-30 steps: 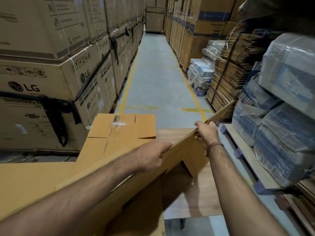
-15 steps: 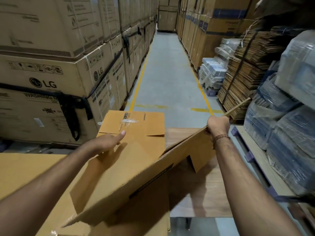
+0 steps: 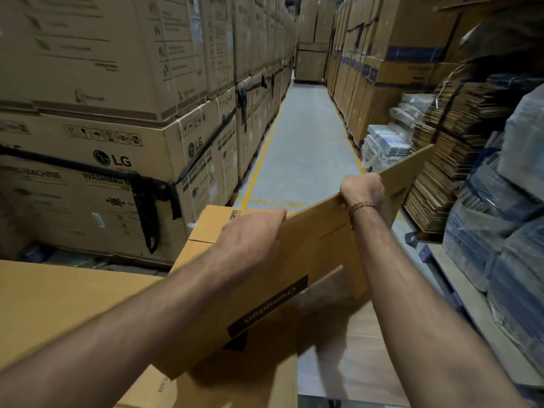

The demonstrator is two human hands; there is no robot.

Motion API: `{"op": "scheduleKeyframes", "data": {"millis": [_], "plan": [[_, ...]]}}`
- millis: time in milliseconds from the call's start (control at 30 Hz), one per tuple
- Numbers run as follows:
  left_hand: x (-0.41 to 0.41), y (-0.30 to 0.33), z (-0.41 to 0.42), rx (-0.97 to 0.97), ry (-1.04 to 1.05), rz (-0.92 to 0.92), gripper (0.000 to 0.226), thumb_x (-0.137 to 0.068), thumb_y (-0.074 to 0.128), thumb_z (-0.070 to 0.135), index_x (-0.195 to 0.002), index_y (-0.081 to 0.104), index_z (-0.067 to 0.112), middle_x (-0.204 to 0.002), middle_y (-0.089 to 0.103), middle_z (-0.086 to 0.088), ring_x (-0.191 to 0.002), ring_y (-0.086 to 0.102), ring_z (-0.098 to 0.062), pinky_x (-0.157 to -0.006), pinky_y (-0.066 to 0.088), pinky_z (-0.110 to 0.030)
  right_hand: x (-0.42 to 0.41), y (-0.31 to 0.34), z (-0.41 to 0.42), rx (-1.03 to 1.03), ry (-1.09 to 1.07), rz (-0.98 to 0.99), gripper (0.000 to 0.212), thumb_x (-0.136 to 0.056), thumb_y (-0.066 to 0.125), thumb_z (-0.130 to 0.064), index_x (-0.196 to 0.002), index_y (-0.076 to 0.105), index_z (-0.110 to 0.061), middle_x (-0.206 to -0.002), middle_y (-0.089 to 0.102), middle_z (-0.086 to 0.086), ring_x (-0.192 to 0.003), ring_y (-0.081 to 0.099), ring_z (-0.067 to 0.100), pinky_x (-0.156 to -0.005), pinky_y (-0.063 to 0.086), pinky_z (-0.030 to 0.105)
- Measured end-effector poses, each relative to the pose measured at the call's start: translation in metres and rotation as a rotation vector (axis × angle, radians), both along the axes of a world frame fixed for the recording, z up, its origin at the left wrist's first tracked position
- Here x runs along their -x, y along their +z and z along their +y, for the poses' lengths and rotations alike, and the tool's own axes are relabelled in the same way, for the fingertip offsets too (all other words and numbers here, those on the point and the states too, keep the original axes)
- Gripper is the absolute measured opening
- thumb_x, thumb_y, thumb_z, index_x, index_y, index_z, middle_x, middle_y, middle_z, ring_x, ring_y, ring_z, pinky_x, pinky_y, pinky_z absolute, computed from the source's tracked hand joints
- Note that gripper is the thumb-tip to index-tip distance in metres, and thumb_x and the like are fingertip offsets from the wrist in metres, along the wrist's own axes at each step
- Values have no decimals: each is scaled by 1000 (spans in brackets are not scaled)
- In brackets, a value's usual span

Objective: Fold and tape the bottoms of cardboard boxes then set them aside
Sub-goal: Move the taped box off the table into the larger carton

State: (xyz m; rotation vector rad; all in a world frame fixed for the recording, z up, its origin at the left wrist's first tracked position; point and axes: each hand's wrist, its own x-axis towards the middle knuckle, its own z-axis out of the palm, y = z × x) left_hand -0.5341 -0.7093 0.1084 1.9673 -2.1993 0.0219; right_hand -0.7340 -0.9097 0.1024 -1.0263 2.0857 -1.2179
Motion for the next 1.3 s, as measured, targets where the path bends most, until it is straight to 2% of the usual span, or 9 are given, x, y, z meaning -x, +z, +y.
{"op": "scheduleKeyframes", "data": {"millis": [167,267,400,567,633,733,933,1100,1300], "plan": [[-2,34,5,43,111,214,31,-104,62,31,-134,52,33,-108,66,7,-87,64,-10,-74,59,-34,-8,23,47,255,320,-43,60,-102,34,-65,-127,61,-18,-109,66,5,-93,70,30,-61,63,29],[-5,66,9,34,173,364,37,-101,67,33,-137,57,31,-128,66,3,-109,64,-17,-95,56,-42,-7,-20,62,255,386,-162,89,-88,26,-89,-138,58,-22,-125,68,10,-113,68,36,-92,59,50],[-11,100,20,79,217,545,46,-100,69,27,-144,57,22,-133,63,1,-116,60,-19,-97,48,-37,4,-121,88,-20,363,-339,97,-91,29,-85,-154,44,-13,-156,49,13,-143,46,33,-117,38,44],[-39,115,41,62,236,832,32,-99,71,23,-129,63,23,-118,67,4,-108,67,-20,-93,56,-44,33,-197,144,-314,381,-822,140,-54,33,-110,-164,23,-24,-144,54,17,-101,62,29,-79,49,38],[-54,106,47,62,272,912,30,-99,71,23,-128,63,27,-113,69,5,-102,68,-19,-79,54,-37,41,-206,160,-394,444,-1072,129,-62,39,-104,-158,37,-17,-108,67,15,-77,64,31,-68,50,40],[-77,80,52,59,352,1020,27,-99,70,20,-125,64,27,-108,71,5,-94,70,-17,-70,51,-32,37,-208,162,-322,603,-1390,94,-83,53,-82,-145,59,-13,-132,68,18,-116,69,38,-97,54,54],[-141,12,42,22,507,1067,28,-99,70,16,-126,67,19,-105,76,-4,-93,72,-26,-74,55,-37,13,-220,150,-273,492,-1025,53,-90,74,-54,-122,75,-11,-117,76,17,-106,74,37,-96,57,60],[-195,-63,23,-63,560,941,30,-102,66,23,-132,60,21,-116,69,-4,-102,68,-28,-92,57,-55,-14,-237,152,-128,300,-597,30,-87,84,-28,-106,77,-6,-93,79,4,-84,75,21,-70,61,29],[-244,-159,-3,-115,607,852,37,-103,64,23,-138,58,10,-123,68,-8,-108,64,-30,-96,54,-49,-55,-268,146,-143,286,-324,18,-91,79,-31,-92,75,-13,-85,73,-6,-81,68,15,-75,50,27]]}}
